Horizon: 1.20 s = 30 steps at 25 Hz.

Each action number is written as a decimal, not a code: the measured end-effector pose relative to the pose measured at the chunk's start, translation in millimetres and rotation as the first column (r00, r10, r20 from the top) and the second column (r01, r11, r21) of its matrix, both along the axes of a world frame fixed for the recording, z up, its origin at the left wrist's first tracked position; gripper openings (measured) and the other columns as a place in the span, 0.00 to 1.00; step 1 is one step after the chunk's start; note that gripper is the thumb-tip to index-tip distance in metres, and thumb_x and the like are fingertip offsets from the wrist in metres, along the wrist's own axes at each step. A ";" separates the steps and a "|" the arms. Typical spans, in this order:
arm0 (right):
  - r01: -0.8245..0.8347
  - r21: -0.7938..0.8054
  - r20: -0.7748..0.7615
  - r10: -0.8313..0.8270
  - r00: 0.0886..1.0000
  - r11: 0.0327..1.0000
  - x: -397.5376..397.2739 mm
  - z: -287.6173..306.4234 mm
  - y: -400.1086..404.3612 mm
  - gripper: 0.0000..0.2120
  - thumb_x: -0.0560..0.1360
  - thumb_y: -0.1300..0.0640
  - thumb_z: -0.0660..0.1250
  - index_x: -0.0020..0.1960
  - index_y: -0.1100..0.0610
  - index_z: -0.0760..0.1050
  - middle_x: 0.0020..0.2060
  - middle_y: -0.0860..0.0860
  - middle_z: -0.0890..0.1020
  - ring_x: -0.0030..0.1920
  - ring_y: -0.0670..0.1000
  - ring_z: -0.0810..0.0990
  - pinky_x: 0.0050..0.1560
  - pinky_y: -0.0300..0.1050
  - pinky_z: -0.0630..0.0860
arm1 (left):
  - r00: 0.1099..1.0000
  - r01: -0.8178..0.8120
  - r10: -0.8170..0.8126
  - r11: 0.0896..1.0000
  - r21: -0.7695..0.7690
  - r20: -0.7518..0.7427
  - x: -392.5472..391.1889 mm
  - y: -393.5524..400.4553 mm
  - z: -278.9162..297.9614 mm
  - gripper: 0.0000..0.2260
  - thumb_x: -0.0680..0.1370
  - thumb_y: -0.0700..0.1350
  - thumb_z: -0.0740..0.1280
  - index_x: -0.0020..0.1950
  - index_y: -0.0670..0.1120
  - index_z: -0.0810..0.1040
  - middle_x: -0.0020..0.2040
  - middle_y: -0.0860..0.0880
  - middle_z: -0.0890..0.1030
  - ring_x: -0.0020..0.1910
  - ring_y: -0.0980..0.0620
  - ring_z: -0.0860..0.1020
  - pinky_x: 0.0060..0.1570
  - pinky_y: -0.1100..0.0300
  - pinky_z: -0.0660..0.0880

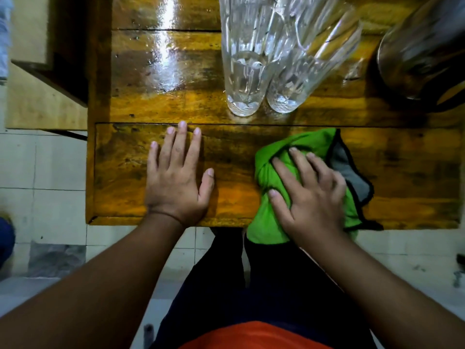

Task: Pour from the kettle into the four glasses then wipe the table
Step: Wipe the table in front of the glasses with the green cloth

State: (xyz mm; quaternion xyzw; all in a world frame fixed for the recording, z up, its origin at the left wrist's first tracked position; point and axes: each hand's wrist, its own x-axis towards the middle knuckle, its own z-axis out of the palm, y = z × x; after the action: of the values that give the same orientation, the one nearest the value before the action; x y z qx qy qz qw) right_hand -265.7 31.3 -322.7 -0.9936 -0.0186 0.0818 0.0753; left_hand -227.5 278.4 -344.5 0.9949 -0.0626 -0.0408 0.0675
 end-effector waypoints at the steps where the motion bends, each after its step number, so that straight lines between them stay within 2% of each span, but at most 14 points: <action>1: 0.006 0.011 -0.024 -0.006 1.000 1.000 15.8 1.5 3.0 0.28 0.76 0.37 0.58 0.74 0.41 0.66 0.77 0.50 0.67 0.75 0.56 0.62 0.68 0.59 0.57 | 1.000 -0.001 0.001 1.000 0.001 -0.007 -1.2 -2.2 0.2 0.33 0.78 0.58 0.55 0.81 0.47 0.54 0.82 0.44 0.53 0.81 0.44 0.50 0.77 0.41 0.48; 4: -0.036 0.007 -0.023 0.036 0.999 0.999 38.3 1.3 3.4 0.28 0.76 0.36 0.57 0.76 0.41 0.64 0.78 0.50 0.66 0.76 0.56 0.62 0.69 0.59 0.58 | 0.999 -0.034 0.033 0.999 -0.024 -0.041 0.0 1.7 6.6 0.33 0.77 0.58 0.55 0.81 0.47 0.56 0.82 0.44 0.55 0.81 0.44 0.52 0.77 0.41 0.49; 7: -0.058 -0.005 -0.016 0.058 0.998 0.998 5.9 1.3 -22.2 0.29 0.76 0.37 0.58 0.76 0.42 0.64 0.78 0.50 0.66 0.76 0.56 0.63 0.71 0.59 0.59 | 0.995 -0.098 0.097 0.990 -0.102 -0.013 8.5 -29.5 20.7 0.34 0.75 0.59 0.58 0.79 0.46 0.61 0.81 0.44 0.59 0.79 0.43 0.56 0.77 0.42 0.49; 9: -0.065 -0.005 -0.034 0.065 0.997 0.998 -15.0 2.3 -42.5 0.29 0.76 0.37 0.58 0.76 0.42 0.64 0.77 0.50 0.67 0.76 0.57 0.64 0.71 0.60 0.59 | 0.996 -0.092 0.089 0.983 -0.158 -0.025 10.9 -77.4 21.8 0.34 0.75 0.58 0.59 0.80 0.49 0.59 0.81 0.45 0.57 0.80 0.44 0.55 0.77 0.44 0.49; 12: -0.063 -0.008 -0.045 0.063 0.997 0.998 -18.8 4.3 -62.1 0.30 0.75 0.37 0.57 0.76 0.43 0.65 0.77 0.51 0.68 0.76 0.57 0.64 0.70 0.60 0.59 | 0.993 -0.113 0.107 0.985 -0.131 -0.055 2.3 -116.8 8.9 0.34 0.76 0.59 0.59 0.81 0.51 0.56 0.82 0.46 0.54 0.81 0.45 0.52 0.78 0.43 0.48; 18: 0.078 0.051 -0.023 -0.077 0.997 0.996 84.7 4.3 -60.6 0.30 0.75 0.39 0.56 0.76 0.43 0.64 0.78 0.50 0.64 0.78 0.55 0.60 0.70 0.58 0.55 | 0.990 -0.139 0.139 0.985 -0.103 -0.011 4.9 -116.5 2.9 0.34 0.75 0.59 0.58 0.80 0.50 0.60 0.81 0.46 0.57 0.80 0.44 0.54 0.77 0.43 0.48; 20: 0.066 0.051 -0.005 -0.066 0.998 0.997 88.2 1.7 -65.2 0.30 0.75 0.39 0.56 0.77 0.44 0.63 0.79 0.49 0.63 0.78 0.54 0.59 0.71 0.57 0.56 | 0.992 -0.129 0.129 0.988 -0.088 -0.009 4.9 -118.6 2.6 0.34 0.75 0.59 0.58 0.80 0.50 0.60 0.81 0.46 0.56 0.80 0.44 0.54 0.77 0.43 0.49; 25: 0.063 0.015 -0.039 -0.063 0.997 0.998 28.0 7.2 -82.7 0.32 0.74 0.39 0.58 0.76 0.46 0.65 0.77 0.50 0.67 0.76 0.55 0.63 0.69 0.59 0.60 | 0.992 -0.129 0.128 0.988 -0.085 -0.009 3.4 -115.3 3.1 0.34 0.75 0.59 0.59 0.80 0.49 0.60 0.81 0.46 0.56 0.80 0.44 0.54 0.77 0.44 0.48; 30: 0.094 0.092 -0.011 -0.093 0.996 0.991 103.8 4.8 -62.9 0.31 0.73 0.43 0.58 0.76 0.46 0.65 0.79 0.49 0.64 0.78 0.53 0.60 0.70 0.58 0.57 | 0.992 -0.128 0.128 0.988 -0.086 -0.004 5.3 -114.9 3.5 0.33 0.76 0.59 0.58 0.80 0.50 0.59 0.82 0.46 0.56 0.80 0.44 0.53 0.77 0.43 0.49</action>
State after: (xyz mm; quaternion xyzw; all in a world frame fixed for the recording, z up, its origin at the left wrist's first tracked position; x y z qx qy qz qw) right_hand -161.9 -31.6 -318.0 -0.9886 0.0244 0.0803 0.1250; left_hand -222.2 163.5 -341.1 0.9931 -0.0005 -0.0330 0.1129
